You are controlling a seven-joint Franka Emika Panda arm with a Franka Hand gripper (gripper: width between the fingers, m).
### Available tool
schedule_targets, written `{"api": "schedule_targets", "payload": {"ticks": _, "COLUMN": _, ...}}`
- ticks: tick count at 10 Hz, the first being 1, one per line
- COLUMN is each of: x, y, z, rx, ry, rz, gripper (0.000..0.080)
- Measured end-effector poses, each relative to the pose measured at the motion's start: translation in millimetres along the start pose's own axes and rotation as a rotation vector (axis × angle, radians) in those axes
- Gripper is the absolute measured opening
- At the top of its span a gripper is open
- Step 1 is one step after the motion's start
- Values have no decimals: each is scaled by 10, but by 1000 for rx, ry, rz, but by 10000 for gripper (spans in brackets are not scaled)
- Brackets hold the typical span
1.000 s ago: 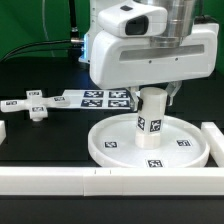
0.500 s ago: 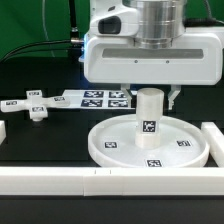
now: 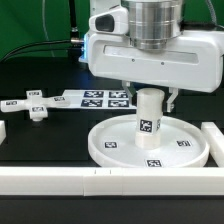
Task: Assemble round table
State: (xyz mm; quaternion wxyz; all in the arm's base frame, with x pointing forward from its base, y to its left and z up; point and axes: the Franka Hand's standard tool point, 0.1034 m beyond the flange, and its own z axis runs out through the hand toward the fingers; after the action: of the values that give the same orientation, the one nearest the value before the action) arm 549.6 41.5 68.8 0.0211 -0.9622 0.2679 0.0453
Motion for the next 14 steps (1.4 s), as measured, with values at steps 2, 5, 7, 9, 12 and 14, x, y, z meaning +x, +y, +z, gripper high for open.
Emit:
{"api": "schedule_targets", "payload": {"ticks": 2, "x": -2, "y": 2, "z": 3, "rx": 56, "ry": -29, "rz": 287, "gripper": 409}}
{"api": "schedule_targets", "payload": {"ticks": 5, "x": 6, "y": -31, "z": 1, "rx": 99, "ry": -53, "rz": 646, "gripper": 409}}
{"api": "schedule_targets", "payload": {"ticks": 7, "x": 20, "y": -34, "z": -6, "rx": 106, "ry": -58, "rz": 740, "gripper": 409}}
{"api": "schedule_targets", "payload": {"ticks": 9, "x": 25, "y": -36, "z": -7, "rx": 108, "ry": -55, "rz": 721, "gripper": 409}}
{"api": "schedule_targets", "payload": {"ticks": 12, "x": 39, "y": -44, "z": -30, "rx": 102, "ry": -46, "rz": 532, "gripper": 604}}
{"api": "schedule_targets", "payload": {"ticks": 14, "x": 33, "y": -43, "z": -23, "rx": 102, "ry": -38, "rz": 384, "gripper": 635}}
